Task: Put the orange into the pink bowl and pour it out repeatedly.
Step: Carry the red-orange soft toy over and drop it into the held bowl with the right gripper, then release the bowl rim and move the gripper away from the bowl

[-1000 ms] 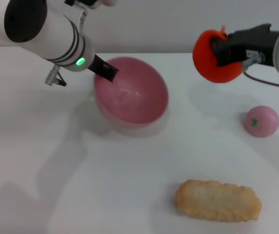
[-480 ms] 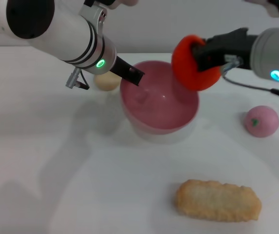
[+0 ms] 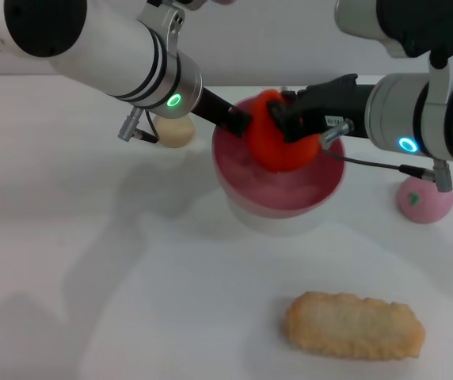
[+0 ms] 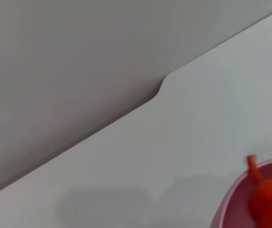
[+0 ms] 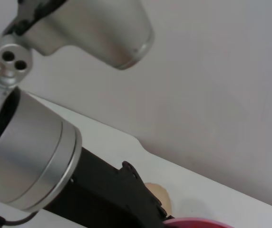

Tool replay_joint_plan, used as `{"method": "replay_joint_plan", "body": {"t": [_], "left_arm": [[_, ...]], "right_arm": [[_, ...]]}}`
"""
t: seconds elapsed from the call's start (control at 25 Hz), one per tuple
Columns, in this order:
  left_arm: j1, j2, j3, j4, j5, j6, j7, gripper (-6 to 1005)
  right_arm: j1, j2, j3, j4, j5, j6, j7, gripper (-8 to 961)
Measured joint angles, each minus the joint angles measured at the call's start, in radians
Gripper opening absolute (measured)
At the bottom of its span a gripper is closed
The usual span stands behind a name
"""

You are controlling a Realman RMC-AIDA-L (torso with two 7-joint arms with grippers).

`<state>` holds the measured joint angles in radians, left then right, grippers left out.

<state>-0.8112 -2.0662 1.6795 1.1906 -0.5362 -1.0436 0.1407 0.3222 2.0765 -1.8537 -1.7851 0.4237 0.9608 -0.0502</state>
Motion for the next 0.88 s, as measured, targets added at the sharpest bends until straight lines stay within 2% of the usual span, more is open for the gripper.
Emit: {"method": "replay_joint_plan", "body": {"t": [0.24,0.36,0.44,0.56,0.68,0.88], "left_arm": [[-0.001,0.000,0.000,-0.006,-0.001,0.010,0.003,43],[-0.003,0.000,-0.001,-0.018,-0.001,0.012,0.003,43],[-0.013,0.000,-0.005,-0.060,-0.008,0.013,0.004,42],[-0.013,0.000,-0.005,-0.060,-0.008,0.013,0.004,42],[-0.021,-0.002,0.008,-0.116,-0.050,0.022,0.009,42],[-0.021,-0.003,0.009,-0.122,-0.057,0.023,0.011,43]], "right_arm": [[-0.023,-0.002,0.003,-0.034,-0.006,-0.001,0.000,152],[-0.058,-0.001,0.015,-0.085,-0.042,-0.008,-0.001,285],[-0.115,0.005,0.023,-0.148,-0.164,-0.050,-0.001,373],[-0.156,0.008,0.026,-0.176,-0.243,-0.098,0.000,482],[-0.177,0.009,0.041,-0.185,-0.287,-0.142,0.005,591],[-0.180,0.008,0.047,-0.172,-0.291,-0.164,0.007,614]]}}
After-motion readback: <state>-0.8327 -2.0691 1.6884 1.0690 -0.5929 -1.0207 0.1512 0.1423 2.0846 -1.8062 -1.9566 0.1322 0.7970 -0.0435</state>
